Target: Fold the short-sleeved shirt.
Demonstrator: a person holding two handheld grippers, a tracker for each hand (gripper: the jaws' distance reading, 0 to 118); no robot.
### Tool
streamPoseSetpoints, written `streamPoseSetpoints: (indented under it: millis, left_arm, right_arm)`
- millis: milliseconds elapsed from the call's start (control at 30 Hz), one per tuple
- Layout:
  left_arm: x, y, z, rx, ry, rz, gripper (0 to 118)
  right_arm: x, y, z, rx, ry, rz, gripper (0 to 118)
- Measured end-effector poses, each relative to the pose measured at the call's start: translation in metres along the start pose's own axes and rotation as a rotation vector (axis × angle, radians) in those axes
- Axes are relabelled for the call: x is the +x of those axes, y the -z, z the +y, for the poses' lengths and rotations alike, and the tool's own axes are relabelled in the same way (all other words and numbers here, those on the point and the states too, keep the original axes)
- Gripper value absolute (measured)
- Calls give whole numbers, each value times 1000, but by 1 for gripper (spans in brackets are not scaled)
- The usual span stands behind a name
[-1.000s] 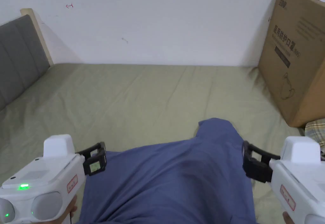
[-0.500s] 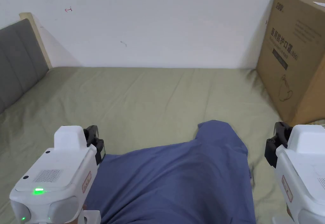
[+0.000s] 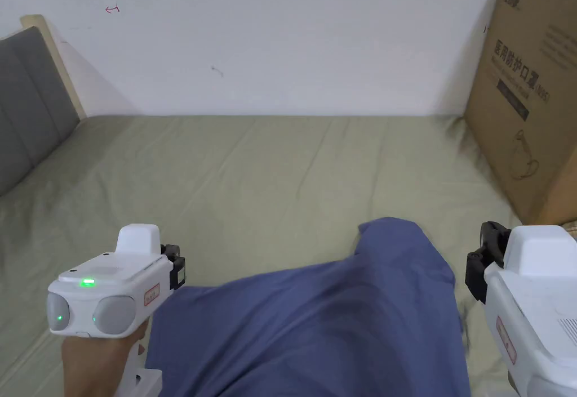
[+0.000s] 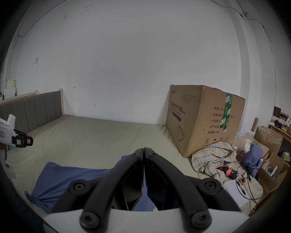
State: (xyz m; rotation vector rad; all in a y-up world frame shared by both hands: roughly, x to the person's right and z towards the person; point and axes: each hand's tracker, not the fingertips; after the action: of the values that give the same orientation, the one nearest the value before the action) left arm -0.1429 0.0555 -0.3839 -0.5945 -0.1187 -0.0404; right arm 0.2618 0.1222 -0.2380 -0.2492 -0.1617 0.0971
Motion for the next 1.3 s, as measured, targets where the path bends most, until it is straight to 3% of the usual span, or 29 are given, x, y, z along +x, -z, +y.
streamPoseSetpoints:
  millis: [67,100,133,233,267,333,533,567,633,767,833,867,967,1000,1033,1067,1100,1133,1300]
  left_arm:
    - [-16,32,3,-81,-34,7,2]
    - [-25,49,4,-129,-65,-2,9]
    - [-33,65,3,-191,-94,14,19]
    - [-51,107,-3,-285,-143,17,75]
    - [-54,124,-7,-315,-145,35,87]
    - [-59,151,-17,-377,-109,94,90]
    - [-67,194,-46,-484,-114,123,89]
    - [-66,198,-49,-496,-121,119,83]
    - [-62,207,-56,-522,-117,101,58]
    - [-51,203,-55,-526,-108,100,48]
    - [-57,207,-57,-498,-106,57,14]
    - [-56,205,-57,-490,-122,35,5]
    - [-56,185,-47,-410,-140,25,3]
    - [-57,176,-44,-378,-154,15,3]
    - [-57,163,-40,-338,-163,1,3]
    - [-66,164,-44,-311,-168,-5,3]
    - [-67,155,-40,-289,-167,-18,3]
    - [-68,148,-37,-278,-162,-28,3]
    - [-63,125,-23,-251,-158,-33,3]
  right_arm:
    - [-1,15,-2,-15,-6,2,0]
    - [-2,23,-3,-26,-9,3,0]
    - [-2,31,-5,-36,-10,3,0]
    - [-4,52,-12,-69,-24,3,0]
    - [-4,58,-14,-79,-29,3,0]
    - [-5,71,-21,-107,-36,-2,0]
    - [-5,96,-46,-184,-58,-3,0]
    - [-5,99,-49,-196,-59,-2,0]
    - [-5,104,-54,-212,-55,-2,0]
    - [2,114,-57,-233,-52,7,0]
    - [9,125,-57,-249,-33,17,0]
    - [13,131,-57,-259,-14,26,0]
    - [28,166,-58,-327,31,53,4]
    - [34,182,-60,-359,48,66,14]
    - [39,201,-62,-400,55,58,34]
    - [42,217,-66,-439,48,67,68]
    - [46,237,-71,-481,50,87,88]
    - [48,255,-78,-511,48,85,99]
    - [55,325,-119,-633,34,37,95]
